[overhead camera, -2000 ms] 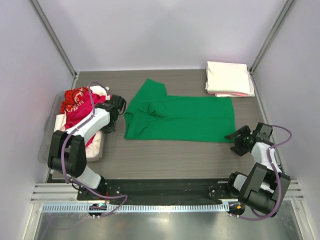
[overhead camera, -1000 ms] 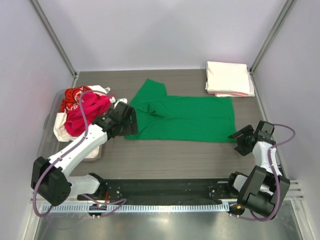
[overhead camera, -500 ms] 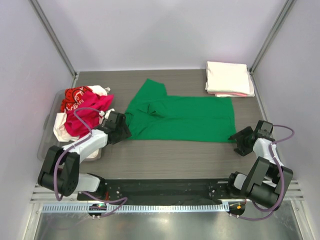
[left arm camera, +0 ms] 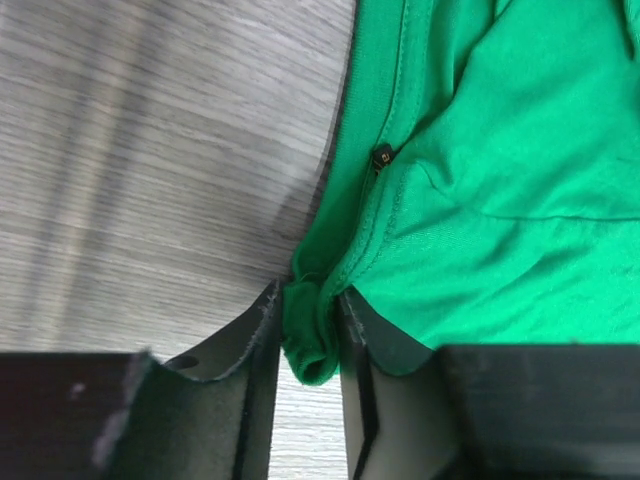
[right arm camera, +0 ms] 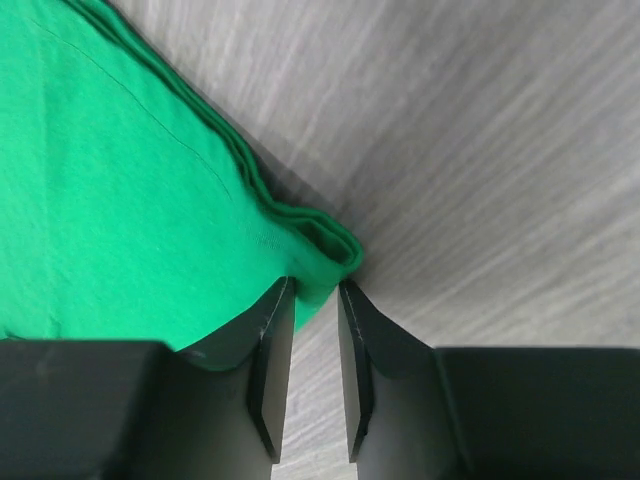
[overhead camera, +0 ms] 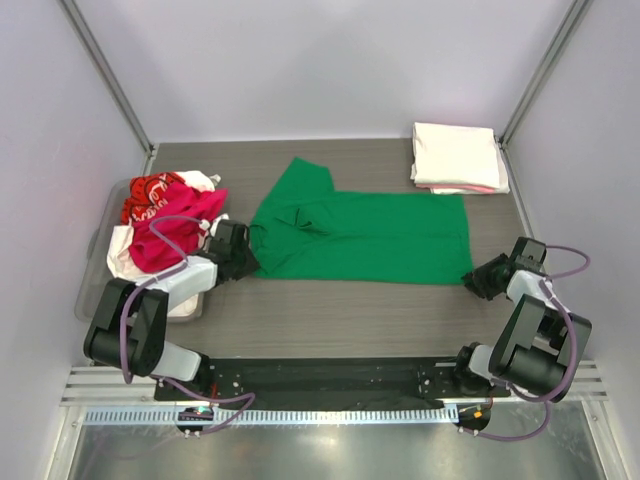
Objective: Fold and stack the t-shirts
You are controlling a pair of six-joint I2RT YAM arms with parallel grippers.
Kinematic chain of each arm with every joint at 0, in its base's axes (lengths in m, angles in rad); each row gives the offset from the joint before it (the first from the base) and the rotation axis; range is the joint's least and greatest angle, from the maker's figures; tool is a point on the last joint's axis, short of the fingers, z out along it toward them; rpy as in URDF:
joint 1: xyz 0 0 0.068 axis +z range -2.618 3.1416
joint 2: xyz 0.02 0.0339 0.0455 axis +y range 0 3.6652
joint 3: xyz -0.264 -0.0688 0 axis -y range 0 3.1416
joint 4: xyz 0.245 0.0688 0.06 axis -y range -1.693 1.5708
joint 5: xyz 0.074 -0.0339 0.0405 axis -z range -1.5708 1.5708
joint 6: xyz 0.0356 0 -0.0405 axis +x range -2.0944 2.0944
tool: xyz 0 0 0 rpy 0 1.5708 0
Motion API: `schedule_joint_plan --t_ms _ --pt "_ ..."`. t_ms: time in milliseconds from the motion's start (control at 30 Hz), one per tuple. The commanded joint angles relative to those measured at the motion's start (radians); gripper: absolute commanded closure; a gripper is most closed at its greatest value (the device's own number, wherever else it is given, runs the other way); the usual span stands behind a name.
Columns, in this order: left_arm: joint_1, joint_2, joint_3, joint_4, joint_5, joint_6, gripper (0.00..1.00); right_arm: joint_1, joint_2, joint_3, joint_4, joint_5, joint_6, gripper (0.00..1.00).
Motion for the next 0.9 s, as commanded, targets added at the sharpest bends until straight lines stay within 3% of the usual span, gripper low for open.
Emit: schedule_joint_plan --t_ms 0,133,233,267,300,467,633,867 --pt "0.005 -0.044 -0.010 0.011 0.013 -0.003 0.72 0.003 0.049 -0.032 0.051 0.053 -0.015 0.70" --pt "0.005 -0.076 0.004 -0.016 0.023 0.002 0.82 0.003 0.077 -0.040 0.097 0.056 -0.021 0.72" --pt "0.004 -0.109 0.013 -0.040 0.029 0.000 0.90 0.003 0.099 -0.035 0.115 0.056 -0.026 0.83" --pt "0.004 -0.120 0.019 -0.054 0.029 -0.003 0.92 0.003 0.109 -0.027 0.115 0.056 -0.029 0.97" --pt "0.005 -0.142 0.022 -0.065 0.029 -0.004 0.97 0.003 0.112 -0.023 0.111 0.053 -0.031 0.99" --pt "0.004 -0.218 0.042 -0.149 0.055 -0.038 1.00 0.000 0.044 0.011 0.034 0.065 -0.021 0.99" --pt "0.002 -0.367 0.037 -0.287 0.066 -0.083 1.00 -0.069 -0.154 0.074 -0.130 0.094 -0.020 0.99" --pt "-0.021 -0.570 -0.068 -0.404 0.092 -0.178 1.00 -0.119 -0.365 0.060 -0.262 0.146 0.032 0.99"
